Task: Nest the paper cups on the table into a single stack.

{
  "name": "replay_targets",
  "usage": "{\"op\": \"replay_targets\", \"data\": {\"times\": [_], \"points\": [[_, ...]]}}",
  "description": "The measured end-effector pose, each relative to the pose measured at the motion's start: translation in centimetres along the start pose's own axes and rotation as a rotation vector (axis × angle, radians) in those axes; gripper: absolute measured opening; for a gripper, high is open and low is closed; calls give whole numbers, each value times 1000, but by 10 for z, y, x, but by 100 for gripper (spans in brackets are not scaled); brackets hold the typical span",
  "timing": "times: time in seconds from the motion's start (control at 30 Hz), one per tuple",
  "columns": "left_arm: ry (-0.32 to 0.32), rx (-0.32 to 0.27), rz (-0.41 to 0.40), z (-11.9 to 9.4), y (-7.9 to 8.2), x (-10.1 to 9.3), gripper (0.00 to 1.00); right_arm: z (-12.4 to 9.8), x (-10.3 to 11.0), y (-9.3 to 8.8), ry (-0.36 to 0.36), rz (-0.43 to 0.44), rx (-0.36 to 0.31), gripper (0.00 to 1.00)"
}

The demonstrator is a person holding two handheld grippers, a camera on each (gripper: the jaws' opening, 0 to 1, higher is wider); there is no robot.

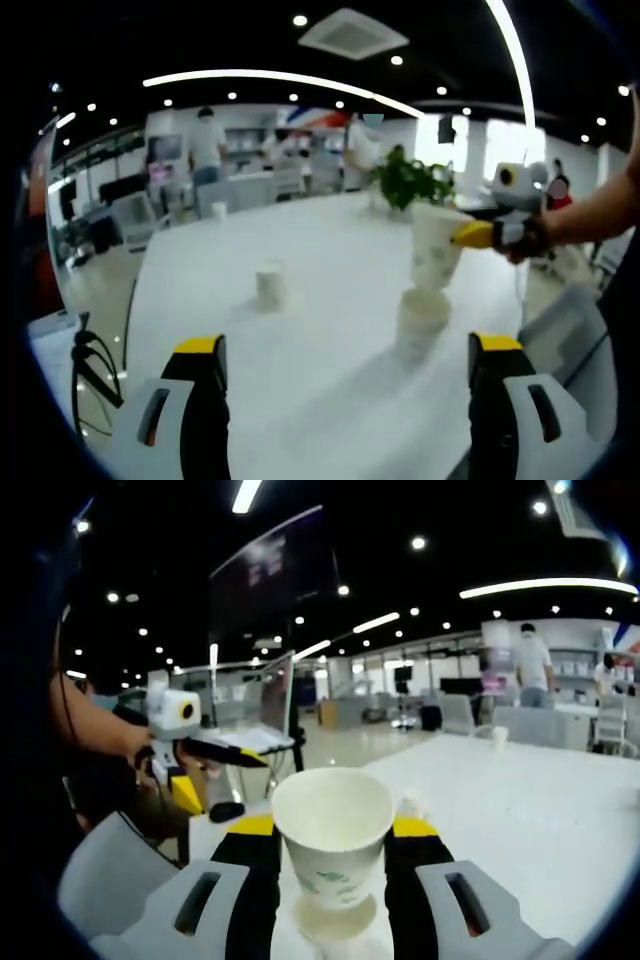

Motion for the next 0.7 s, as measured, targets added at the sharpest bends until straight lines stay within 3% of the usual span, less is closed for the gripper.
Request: {"op": "replay_targets", "data": {"times": [0.7], "points": [[0,-5,-9,1,0,0,98,6,-3,-32,-25,44,32,38]]}}
Point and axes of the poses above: the point that each gripper's makers call its tool centre point, and the gripper's own axes: z roughly forward along the fingers, x roughly to its left, y roughly out of its top, the point moved 6 cm from there along -z, roughly backward along the fingers, and after that the axes turned 4 degrees about y, right-handed, at the moved point
